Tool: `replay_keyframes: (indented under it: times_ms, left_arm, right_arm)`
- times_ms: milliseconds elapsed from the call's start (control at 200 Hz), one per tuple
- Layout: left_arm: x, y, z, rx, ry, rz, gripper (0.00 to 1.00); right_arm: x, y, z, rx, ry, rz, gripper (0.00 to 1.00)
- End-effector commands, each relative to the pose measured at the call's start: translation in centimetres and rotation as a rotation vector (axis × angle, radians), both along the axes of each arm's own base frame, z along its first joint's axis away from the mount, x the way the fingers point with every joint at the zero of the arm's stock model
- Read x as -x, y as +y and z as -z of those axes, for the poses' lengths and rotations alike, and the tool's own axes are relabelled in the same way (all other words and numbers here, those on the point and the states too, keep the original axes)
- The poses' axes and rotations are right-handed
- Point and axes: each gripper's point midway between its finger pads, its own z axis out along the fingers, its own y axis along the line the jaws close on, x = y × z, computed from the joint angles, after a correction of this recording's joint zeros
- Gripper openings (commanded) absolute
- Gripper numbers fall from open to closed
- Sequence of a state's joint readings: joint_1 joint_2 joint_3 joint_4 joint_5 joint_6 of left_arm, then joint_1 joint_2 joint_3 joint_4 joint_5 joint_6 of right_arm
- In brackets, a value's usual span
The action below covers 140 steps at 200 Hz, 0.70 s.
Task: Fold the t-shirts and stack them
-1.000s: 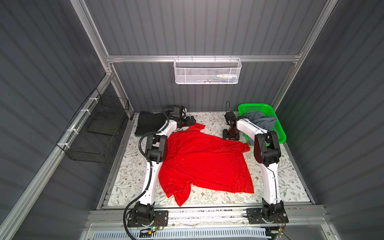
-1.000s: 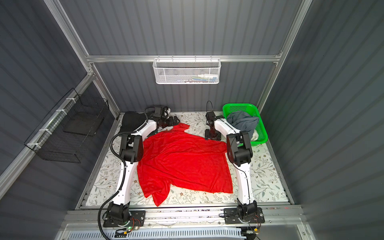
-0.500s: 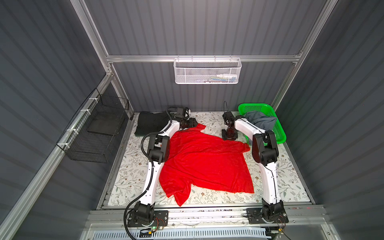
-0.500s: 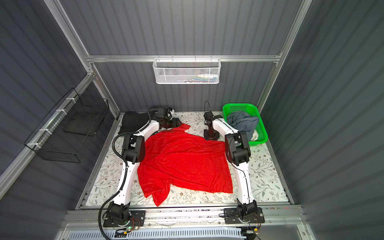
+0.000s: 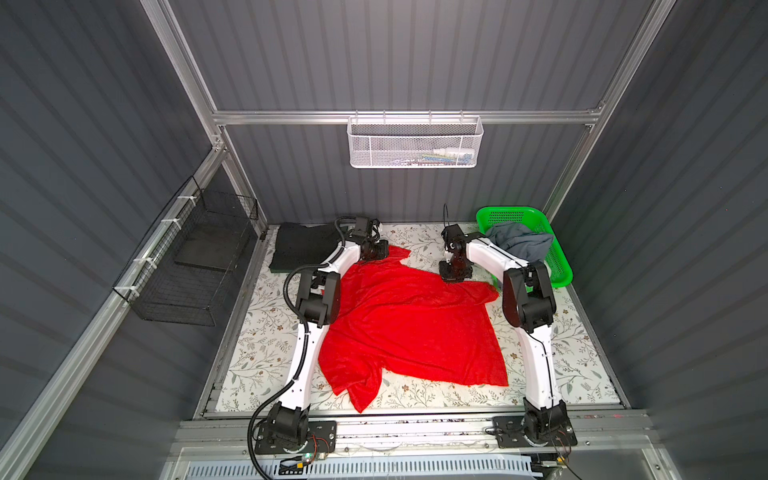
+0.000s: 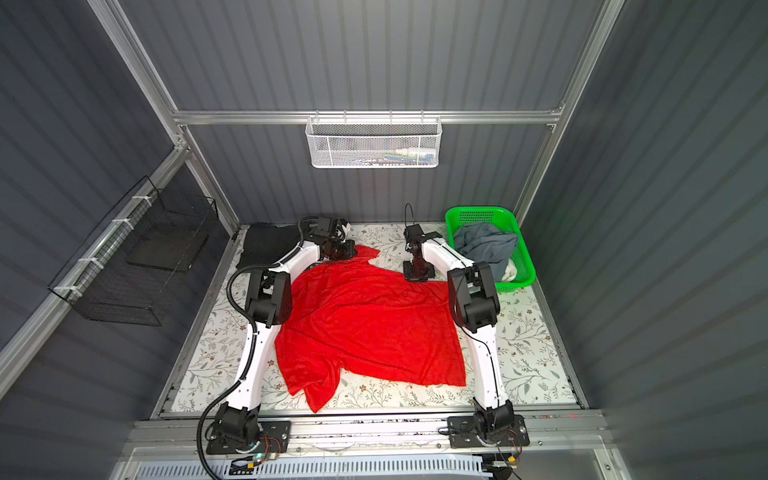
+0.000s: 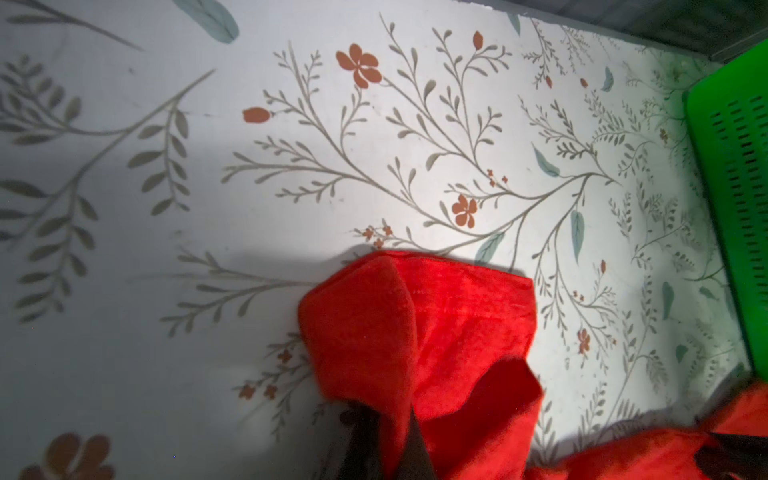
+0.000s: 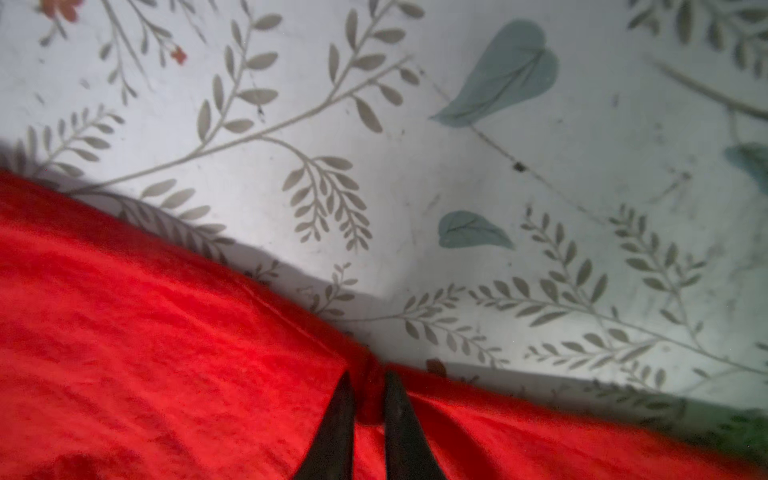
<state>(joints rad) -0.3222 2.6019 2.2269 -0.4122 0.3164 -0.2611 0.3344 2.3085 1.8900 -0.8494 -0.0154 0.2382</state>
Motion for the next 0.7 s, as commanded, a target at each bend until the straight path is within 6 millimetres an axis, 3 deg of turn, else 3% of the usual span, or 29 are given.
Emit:
replay_keyframes:
  times_ms: [0, 120, 325, 505, 695]
  left_arm:
    - [-0.1, 0.4, -0.2, -0.050, -0.002, -0.020, 0.00]
    - [-0.7, 1.2, -1.8, -0.071, -0.041, -0.042, 0.00]
    - [-1.3, 2.6, -4.7, -0.076, -0.104, -0.077, 0.00]
    - [-1.2, 3.3, -6.2, -0.046, -0.117, -0.091, 0.00]
    - [-1.1, 4.1, -7.2, -0.069, -0.144, -0.115, 0.00]
  right_arm:
    - [-1.1, 0.7, -1.4, -0.027, -0.046, -0.026, 0.08]
    - [-1.9, 0.9, -1.6, -0.026, -0.066, -0.026, 0.00]
    - [-3.3, 1.1, -2.8, -0.024, -0.107, -0.020, 0.00]
    - [-4.5, 1.1, -4.6, 0.002, -0.162, -0.033, 0.00]
    - [-6.4, 1.3, -5.1, 0.055, -0.214, -0.050, 0.00]
